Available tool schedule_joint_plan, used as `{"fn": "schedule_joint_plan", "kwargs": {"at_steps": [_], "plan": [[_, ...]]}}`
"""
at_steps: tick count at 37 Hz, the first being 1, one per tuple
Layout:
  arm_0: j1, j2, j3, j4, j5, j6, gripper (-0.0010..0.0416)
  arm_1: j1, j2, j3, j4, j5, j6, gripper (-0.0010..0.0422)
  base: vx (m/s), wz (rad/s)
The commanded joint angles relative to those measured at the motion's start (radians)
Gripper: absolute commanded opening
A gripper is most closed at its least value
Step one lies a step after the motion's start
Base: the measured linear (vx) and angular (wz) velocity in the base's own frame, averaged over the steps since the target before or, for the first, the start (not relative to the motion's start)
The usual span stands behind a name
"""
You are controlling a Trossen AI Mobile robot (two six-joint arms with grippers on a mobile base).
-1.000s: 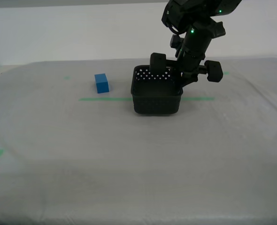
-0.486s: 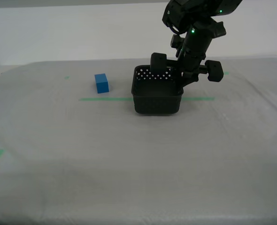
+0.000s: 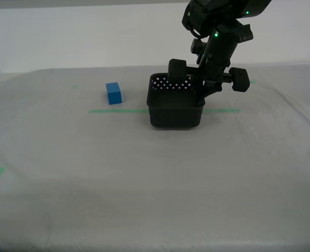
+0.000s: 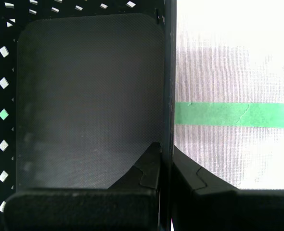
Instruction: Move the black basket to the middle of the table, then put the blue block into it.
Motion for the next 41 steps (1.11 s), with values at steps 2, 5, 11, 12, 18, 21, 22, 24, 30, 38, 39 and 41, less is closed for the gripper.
{"fn": "schedule_joint_plan", "kwargs": {"at_steps": [2,5,11,12,18,21,22,24,30,38,39,41], "plan": [[0.0,0.0,0.0,0.007,-0.004,-0.014,0.0028,0.0,0.0,0.0,0.006,0.0,0.002,0.0,0.0,0.0],[0.0,0.0,0.0,0.008,-0.004,-0.014,0.0059,0.0,0.0,0.0,0.006,0.0,0.002,0.0,0.0,0.0],[0.0,0.0,0.0,0.01,-0.004,-0.014,0.0134,0.0,0.0,0.0,0.006,0.0,0.002,0.0,0.0,0.0],[0.0,0.0,0.0,0.011,-0.004,-0.014,0.0149,0.0,0.0,0.0,0.006,0.0,0.002,0.0,0.0,0.0],[0.0,0.0,0.0,0.028,-0.004,-0.014,0.0249,0.0,0.0,0.0,0.006,-0.001,0.002,0.0,0.0,0.0],[0.0,0.0,0.0,0.032,-0.004,-0.014,0.0298,0.0,0.0,0.0,0.006,0.0,0.002,0.0,0.0,0.0],[0.0,0.0,0.0,0.034,-0.004,-0.014,0.0314,0.0,0.0,0.0,0.006,0.0,0.002,0.0,0.0,0.0],[0.0,0.0,0.0,0.038,-0.004,-0.015,0.0342,0.0,0.0,0.0,0.006,0.0,0.002,0.0,0.0,0.0],[0.0,-0.001,0.0,0.046,-0.004,-0.031,0.0407,0.0,0.0,0.0,0.006,0.0,0.002,0.0,0.0,0.0],[0.0,-0.004,0.014,0.045,-0.005,-0.07,0.0363,0.0,0.0,0.0,0.006,0.0,0.002,0.0,0.0,0.0],[0.0,-0.007,0.018,0.044,-0.005,-0.082,0.0359,0.0,0.0,0.0,0.006,0.0,0.002,0.0,0.0,0.0],[0.0,-0.011,0.028,0.037,-0.004,-0.106,0.0355,0.0,0.0,0.0,0.006,0.0,0.002,0.0,0.0,0.0]]}}
